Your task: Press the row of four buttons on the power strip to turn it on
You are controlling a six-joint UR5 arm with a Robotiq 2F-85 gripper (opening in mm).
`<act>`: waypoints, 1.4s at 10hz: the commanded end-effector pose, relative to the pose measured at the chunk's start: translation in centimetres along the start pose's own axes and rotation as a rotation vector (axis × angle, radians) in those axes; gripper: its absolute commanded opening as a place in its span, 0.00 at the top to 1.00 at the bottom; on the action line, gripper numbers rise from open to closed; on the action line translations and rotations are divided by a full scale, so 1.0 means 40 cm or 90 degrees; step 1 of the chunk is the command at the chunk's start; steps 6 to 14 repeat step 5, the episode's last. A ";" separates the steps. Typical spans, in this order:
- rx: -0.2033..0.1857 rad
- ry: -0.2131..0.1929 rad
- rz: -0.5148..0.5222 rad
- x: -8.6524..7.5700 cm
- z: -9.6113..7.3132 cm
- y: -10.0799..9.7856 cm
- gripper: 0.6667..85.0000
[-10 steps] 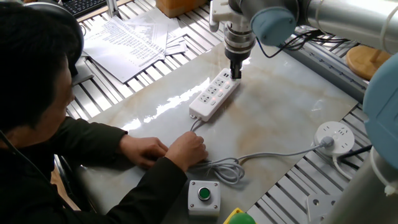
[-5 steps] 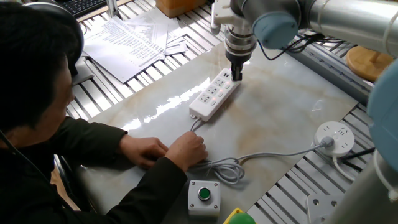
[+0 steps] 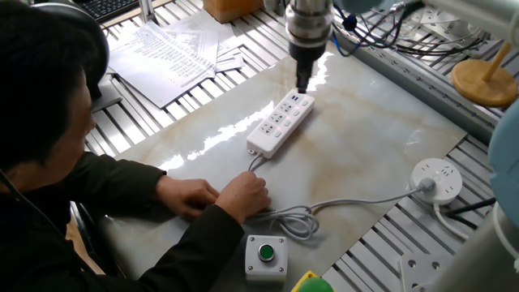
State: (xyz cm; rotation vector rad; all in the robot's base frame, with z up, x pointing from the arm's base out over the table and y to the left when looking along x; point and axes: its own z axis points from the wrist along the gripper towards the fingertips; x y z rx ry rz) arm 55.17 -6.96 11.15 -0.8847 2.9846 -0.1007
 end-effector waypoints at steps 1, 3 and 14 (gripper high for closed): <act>-0.014 -0.030 0.098 -0.095 -0.054 0.027 1.00; -0.012 -0.031 0.125 -0.140 -0.083 0.041 1.00; -0.005 -0.036 0.126 -0.169 -0.093 0.044 1.00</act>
